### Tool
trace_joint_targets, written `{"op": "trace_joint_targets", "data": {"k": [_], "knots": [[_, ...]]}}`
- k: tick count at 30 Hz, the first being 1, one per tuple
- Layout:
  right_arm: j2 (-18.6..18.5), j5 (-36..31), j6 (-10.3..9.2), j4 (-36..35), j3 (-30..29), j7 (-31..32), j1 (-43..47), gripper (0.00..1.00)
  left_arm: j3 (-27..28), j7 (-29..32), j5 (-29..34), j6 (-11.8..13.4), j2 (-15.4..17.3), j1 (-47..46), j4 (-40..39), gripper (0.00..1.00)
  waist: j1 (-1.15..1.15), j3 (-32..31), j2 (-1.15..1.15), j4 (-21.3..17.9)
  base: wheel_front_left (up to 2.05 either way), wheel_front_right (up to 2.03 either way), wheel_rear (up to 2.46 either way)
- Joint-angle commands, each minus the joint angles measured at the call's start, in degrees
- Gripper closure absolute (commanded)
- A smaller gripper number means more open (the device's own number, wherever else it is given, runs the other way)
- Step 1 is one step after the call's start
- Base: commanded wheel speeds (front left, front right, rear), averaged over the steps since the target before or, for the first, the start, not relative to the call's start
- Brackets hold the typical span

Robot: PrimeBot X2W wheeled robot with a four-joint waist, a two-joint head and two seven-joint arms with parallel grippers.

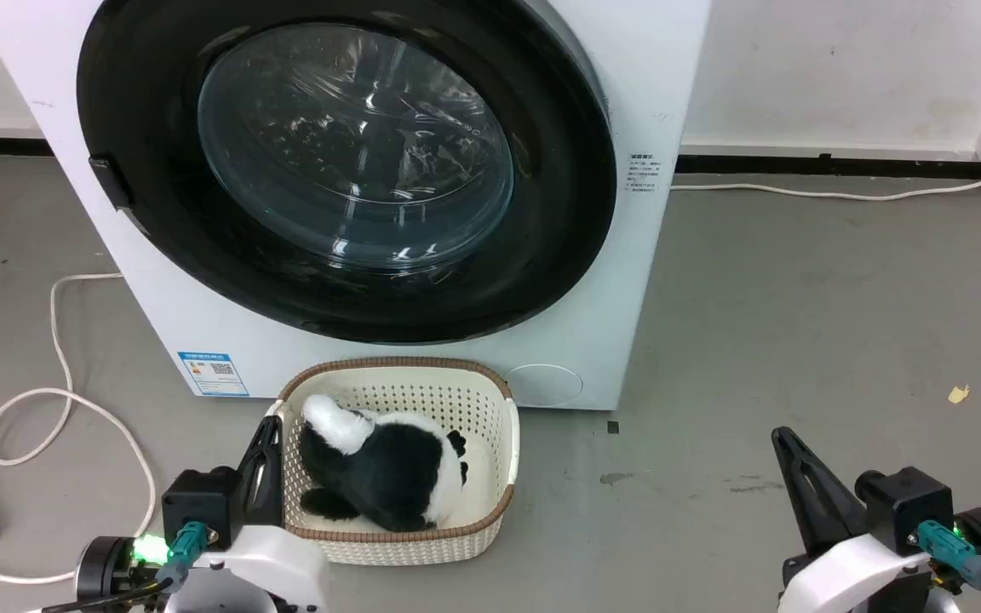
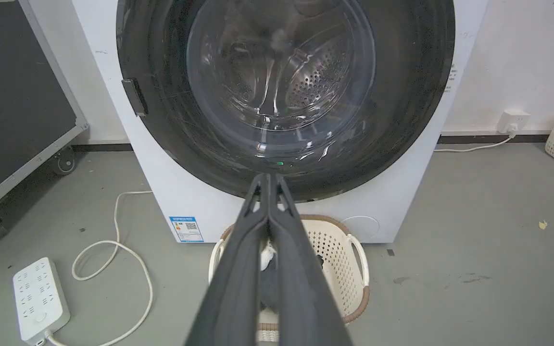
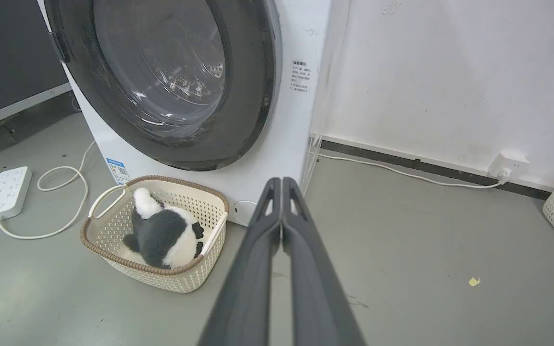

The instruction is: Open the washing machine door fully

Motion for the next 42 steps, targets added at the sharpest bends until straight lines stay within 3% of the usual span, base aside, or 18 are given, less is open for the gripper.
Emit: {"op": "trace_joint_targets", "data": {"k": [1, 38, 39, 42], "knots": [[0.30, 0.25, -0.09, 0.14, -0.03, 0.04, -0.66, 1.00, -0.02, 0.02, 0.50, 0.15, 0.07, 0.72, -0.20, 1.00, 0.00, 0.00, 0.00, 0.00, 0.00, 0.00, 0.00], [0.30, 0.25, -0.09, 0.14, -0.03, 0.04, -0.66, 1.00, -0.02, 0.02, 0.50, 0.15, 0.07, 0.72, -0.20, 1.00, 0.00, 0.00, 0.00, 0.00, 0.00, 0.00, 0.00], [-0.01, 0.00, 0.01, -0.01, 0.00, -0.01, 0.01, 0.00, -0.01, -0.01, -0.04, 0.00, 0.00, 0.00, 0.01, 0.00, 0.00, 0.00, 0.00, 0.00, 0.00, 0.00, 0.00], [-0.01, 0.01, 0.01, 0.00, 0.02, -0.03, 0.02, 0.00, -0.03, -0.03, -0.13, -0.01, 0.00, 0.00, 0.06, 0.00, 0.00, 0.00, 0.00, 0.00, 0.00, 0.00, 0.00]]}}
